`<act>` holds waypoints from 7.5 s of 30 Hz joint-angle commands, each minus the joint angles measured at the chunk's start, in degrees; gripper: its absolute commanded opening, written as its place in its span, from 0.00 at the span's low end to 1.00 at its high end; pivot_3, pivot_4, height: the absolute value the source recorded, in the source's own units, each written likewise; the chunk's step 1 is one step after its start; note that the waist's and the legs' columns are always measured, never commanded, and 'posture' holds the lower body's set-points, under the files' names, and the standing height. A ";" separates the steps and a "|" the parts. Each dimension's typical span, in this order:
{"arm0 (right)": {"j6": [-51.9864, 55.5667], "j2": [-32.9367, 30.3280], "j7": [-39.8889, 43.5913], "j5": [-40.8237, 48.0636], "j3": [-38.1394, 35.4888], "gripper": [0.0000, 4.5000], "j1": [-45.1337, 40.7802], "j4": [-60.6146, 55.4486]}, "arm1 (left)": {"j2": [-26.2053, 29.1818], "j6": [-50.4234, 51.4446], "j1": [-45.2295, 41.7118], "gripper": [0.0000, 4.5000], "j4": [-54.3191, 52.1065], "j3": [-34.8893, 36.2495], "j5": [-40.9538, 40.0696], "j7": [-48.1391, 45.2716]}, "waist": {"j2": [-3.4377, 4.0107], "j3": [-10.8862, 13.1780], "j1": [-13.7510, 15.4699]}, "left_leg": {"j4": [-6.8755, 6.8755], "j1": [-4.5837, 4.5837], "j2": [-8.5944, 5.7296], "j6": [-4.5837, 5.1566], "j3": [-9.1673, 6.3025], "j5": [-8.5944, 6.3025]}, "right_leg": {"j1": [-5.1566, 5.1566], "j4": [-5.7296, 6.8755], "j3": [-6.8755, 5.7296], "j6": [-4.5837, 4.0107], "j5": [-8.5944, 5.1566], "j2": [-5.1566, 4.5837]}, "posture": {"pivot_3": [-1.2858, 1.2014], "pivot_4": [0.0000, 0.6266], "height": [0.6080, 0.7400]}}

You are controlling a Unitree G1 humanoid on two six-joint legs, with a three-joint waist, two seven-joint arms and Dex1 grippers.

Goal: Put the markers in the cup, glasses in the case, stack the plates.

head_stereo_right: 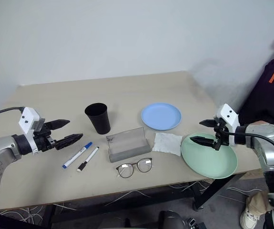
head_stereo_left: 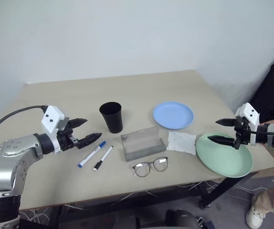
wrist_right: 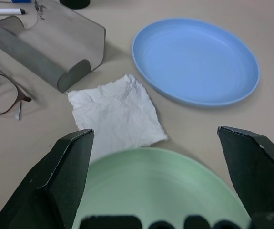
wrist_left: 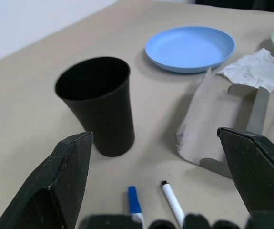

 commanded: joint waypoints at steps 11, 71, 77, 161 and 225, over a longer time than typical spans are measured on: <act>1.88 -3.59 -0.92 1.15 -5.42 1.00 2.57 -2.35 | -0.23 -1.20 -0.71 0.99 -0.73 -1.01 -0.44 -0.06 | 0.00 0.01 0.01 | -0.02 -0.01 0.00 0.00 0.00 0.00 | -0.05 -0.01 -0.01 0.00 0.00 0.00 | 0.52 0.00 0.97; 28.24 5.70 -14.53 8.00 -14.92 0.04 -17.78 32.10 | -2.79 -9.58 3.99 1.00 -2.46 -4.32 1.66 -3.28 | 0.11 0.19 -0.50 | 0.03 -0.04 -0.06 0.01 0.09 -0.01 | -0.79 -0.84 -0.68 0.02 0.01 0.05 | 0.52 0.00 0.97; 33.18 8.41 -18.71 9.59 -16.95 0.04 -27.74 34.44 | -2.97 -9.66 4.10 1.00 -2.49 -4.49 1.77 -2.80 | 0.24 0.29 -0.56 | 0.01 0.01 -0.07 0.01 0.00 -0.01 | -0.85 -0.85 -0.94 0.03 0.02 0.06 | 0.52 0.00 0.97; -3.28 29.99 -16.46 -14.05 11.10 0.99 -30.77 32.79 | -3.81 -6.35 6.07 1.00 -7.45 -3.03 0.17 1.61 | -0.42 0.08 -3.37 | -0.91 0.99 -3.02 0.79 -3.21 -0.03 | 0.17 0.22 8.71 -1.02 0.71 4.96 | 0.52 0.00 0.97; 5.70 23.15 3.15 -9.43 10.65 0.00 -26.49 20.43 | -3.38 -7.21 5.74 1.00 -5.95 -2.80 -0.32 -0.12 | -0.65 -0.03 -3.56 | -0.78 1.01 -3.17 1.11 -3.03 -0.02 | 0.25 0.37 9.36 -1.02 0.69 5.11 | 0.52 0.00 0.97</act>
